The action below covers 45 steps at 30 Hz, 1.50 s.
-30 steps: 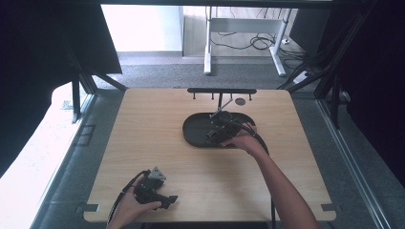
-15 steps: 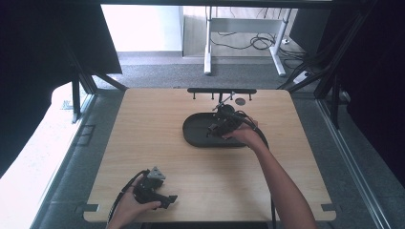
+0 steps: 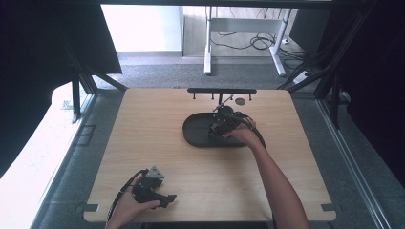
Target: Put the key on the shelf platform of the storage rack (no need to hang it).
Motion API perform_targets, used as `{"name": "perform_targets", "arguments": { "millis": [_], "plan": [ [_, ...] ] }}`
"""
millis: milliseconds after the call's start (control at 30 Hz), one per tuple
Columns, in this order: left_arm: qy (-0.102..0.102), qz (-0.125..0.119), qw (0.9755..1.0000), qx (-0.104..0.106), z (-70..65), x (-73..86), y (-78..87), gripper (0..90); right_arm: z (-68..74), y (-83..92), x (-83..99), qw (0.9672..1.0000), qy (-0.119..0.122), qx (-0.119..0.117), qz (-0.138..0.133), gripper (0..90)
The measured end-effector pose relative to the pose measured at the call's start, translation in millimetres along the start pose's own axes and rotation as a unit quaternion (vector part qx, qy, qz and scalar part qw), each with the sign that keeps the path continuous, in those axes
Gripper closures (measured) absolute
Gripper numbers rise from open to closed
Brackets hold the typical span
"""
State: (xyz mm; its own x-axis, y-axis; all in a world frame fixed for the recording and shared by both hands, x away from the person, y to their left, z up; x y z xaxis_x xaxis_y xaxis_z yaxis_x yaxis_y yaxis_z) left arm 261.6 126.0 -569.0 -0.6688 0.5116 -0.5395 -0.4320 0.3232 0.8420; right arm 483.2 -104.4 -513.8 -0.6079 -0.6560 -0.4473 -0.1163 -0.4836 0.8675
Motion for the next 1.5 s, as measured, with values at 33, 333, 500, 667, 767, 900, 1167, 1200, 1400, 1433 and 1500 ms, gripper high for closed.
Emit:
{"name": "perform_targets", "arguments": {
  "millis": [33,333,500,667,767,900,1167,1200,1400,1433,1500],
  "plan": [
    [0.000,0.000,1.0000,0.000,-0.3,-0.1,0.2,19.2,-1.8,-2.0,1.4,1.0000,0.001,0.004,0.003,49.6],
    [-0.002,-0.006,1.0000,-0.001,0.1,-0.9,0.8,19.4,-17.6,-13.0,15.3,0.9990,0.020,0.032,0.024,49.4],
    [-0.003,-0.006,1.0000,-0.001,0.1,-0.9,0.7,19.4,-23.8,-16.6,21.1,0.9989,0.018,0.032,0.028,49.4],
    [-0.002,-0.004,1.0000,0.000,-0.5,-0.6,0.6,19.4,-30.5,-23.4,29.8,0.9980,0.014,0.043,0.044,49.1],
    [0.001,-0.007,1.0000,0.000,-0.2,-1.2,1.3,19.4,-32.7,-24.7,31.6,0.9984,0.006,0.040,0.038,48.5],
    [0.001,-0.008,1.0000,-0.001,-0.1,-1.3,1.4,19.5,-32.4,-21.0,30.2,0.9987,0.002,0.046,0.022,39.8],
    [-0.002,-0.010,0.9999,-0.002,-0.6,-1.9,2.2,19.5,-11.0,0.4,27.1,0.9977,0.030,0.056,-0.024,37.3],
    [-0.002,-0.010,0.9999,-0.002,-0.7,-1.9,2.2,19.5,-11.0,0.4,27.1,0.9977,0.030,0.056,-0.024,37.3],
    [-0.007,-0.008,0.9999,-0.002,-1.3,-1.9,2.4,19.5,7.4,12.0,34.3,0.9974,0.043,0.037,-0.044,38.1],
    [-0.008,-0.008,0.9999,-0.003,-1.2,-2.0,2.5,19.5,10.8,14.3,36.3,0.9971,0.045,0.035,-0.050,38.4],
    [-0.008,-0.009,0.9999,-0.003,-1.1,-2.0,2.8,19.5,16.6,17.6,40.9,0.9969,0.045,0.027,-0.058,38.3]
  ]
}}
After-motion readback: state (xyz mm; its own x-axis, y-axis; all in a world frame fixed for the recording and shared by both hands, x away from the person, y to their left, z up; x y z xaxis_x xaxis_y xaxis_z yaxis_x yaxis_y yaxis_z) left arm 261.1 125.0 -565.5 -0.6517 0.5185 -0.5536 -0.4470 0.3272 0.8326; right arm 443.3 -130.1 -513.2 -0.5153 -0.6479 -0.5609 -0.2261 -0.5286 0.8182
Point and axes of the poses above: each handheld gripper's, and its own axes: y roughly backward along the jaws, x roughly out of its underside, z roughly to its left, the point moved 6 cm from there along -y, roughly forward along the jaws, and after that the axes turned 14 degrees about -x, right-handed, at the moved point
